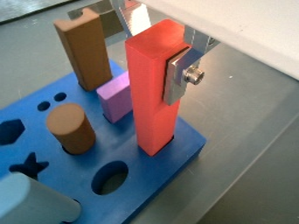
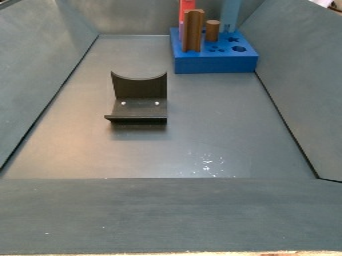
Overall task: Pick up the rectangle object. Move up. Move to above the board. Insert the rectangle object.
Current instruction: Insert the rectangle object.
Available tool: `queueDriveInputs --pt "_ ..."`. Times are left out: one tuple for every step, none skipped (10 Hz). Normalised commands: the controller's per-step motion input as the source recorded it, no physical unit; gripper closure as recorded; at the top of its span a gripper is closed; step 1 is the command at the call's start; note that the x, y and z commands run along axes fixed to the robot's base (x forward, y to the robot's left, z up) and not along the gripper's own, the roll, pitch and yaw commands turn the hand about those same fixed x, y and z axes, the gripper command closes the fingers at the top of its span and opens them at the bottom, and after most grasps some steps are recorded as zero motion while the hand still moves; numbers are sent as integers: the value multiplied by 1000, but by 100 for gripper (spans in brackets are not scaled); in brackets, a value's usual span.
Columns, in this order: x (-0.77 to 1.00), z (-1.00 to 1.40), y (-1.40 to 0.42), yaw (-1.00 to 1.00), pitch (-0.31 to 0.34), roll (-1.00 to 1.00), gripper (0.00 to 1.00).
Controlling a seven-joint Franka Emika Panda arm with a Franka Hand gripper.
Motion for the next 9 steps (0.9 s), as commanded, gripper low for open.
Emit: queueDriveInputs --pt "14 -617 0 126 0 203 100" --pt "60 -800 -83 0 -10 117 100" --pt "57 -829 -91 0 0 101 100" --pt "106 -817 -83 -11 0 84 100" --pt "211 -703 -86 -97 16 77 100" --pt "209 -626 0 -163 0 0 100" --pt "0 -460 0 -369 -50 -91 100" --pt "29 -306 26 -160 -103 -127 100" --pt "0 0 0 0 0 0 100"
